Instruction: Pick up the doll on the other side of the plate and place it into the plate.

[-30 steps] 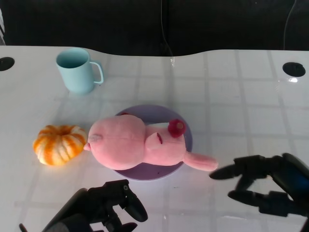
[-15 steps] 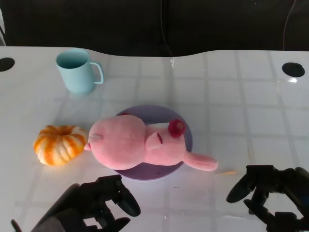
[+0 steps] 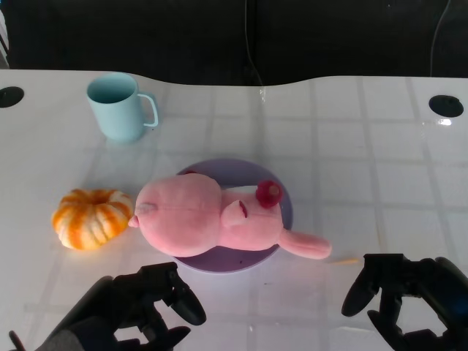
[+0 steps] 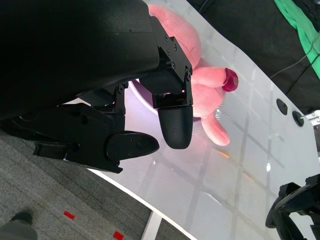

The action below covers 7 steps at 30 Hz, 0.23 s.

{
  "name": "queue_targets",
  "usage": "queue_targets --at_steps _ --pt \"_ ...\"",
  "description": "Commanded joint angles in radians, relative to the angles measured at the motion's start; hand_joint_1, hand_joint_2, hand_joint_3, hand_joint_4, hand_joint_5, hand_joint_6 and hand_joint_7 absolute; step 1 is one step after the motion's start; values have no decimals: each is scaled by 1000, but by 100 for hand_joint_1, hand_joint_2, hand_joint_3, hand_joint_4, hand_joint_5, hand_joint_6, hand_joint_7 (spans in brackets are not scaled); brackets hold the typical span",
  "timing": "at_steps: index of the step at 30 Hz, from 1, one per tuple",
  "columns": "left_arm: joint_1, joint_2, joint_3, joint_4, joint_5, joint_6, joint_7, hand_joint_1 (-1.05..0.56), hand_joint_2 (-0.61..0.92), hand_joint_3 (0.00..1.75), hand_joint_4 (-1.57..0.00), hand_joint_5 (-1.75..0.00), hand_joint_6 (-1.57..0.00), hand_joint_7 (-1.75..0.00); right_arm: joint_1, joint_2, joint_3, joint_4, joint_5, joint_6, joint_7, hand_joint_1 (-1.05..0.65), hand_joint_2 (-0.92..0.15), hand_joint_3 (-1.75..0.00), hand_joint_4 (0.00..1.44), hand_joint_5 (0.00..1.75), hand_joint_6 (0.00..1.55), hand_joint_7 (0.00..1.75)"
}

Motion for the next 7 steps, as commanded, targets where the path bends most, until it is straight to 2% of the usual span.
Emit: queue_targets --at_steps 1,7 --pt "-1 13 7 6 -3 -12 -4 -13 92 46 -60 -152 -57 -127 -10 -3 -1 10 2 -2 -7 9 -40 -124 75 168 78 127" --pt "0 9 -4 4 17 -3 5 -10 92 46 -59 -151 -57 -128 -6 -5 0 8 8 11 0 10 -41 -123 75 169 77 129"
